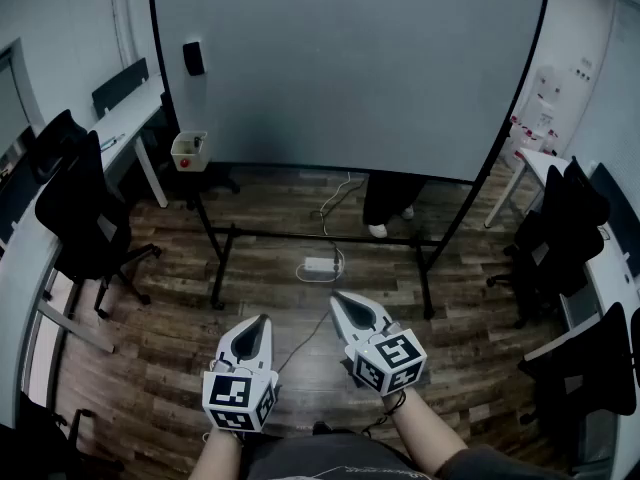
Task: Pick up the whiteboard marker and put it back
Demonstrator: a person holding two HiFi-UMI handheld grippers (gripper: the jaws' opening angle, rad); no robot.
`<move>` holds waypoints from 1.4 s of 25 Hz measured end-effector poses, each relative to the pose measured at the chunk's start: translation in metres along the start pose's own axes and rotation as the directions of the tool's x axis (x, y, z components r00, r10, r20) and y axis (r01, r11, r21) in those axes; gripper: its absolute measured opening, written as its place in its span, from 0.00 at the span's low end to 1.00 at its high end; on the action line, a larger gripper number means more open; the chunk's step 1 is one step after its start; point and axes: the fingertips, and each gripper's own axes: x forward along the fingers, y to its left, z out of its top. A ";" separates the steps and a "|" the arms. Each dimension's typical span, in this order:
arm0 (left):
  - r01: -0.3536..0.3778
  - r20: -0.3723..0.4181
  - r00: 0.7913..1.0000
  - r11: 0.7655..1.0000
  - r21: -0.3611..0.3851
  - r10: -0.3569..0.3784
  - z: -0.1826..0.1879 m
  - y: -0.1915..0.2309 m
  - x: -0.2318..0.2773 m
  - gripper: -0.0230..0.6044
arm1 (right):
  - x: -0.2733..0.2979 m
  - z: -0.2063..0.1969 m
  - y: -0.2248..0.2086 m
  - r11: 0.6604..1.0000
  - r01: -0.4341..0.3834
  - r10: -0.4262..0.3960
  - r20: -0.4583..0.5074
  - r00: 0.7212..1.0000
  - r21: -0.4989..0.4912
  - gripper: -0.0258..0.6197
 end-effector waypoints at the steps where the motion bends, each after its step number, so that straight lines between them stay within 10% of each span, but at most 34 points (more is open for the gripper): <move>1: -0.003 0.003 1.000 1.000 0.002 0.003 0.003 -0.001 0.001 0.06 | 0.000 0.001 -0.001 1.000 0.000 0.000 0.002 1.000 0.001 0.07; 35: -0.017 0.009 1.000 0.998 -0.063 0.018 -0.001 0.012 0.015 0.06 | 0.018 -0.016 -0.024 0.996 -0.025 0.027 -0.032 0.999 0.082 0.08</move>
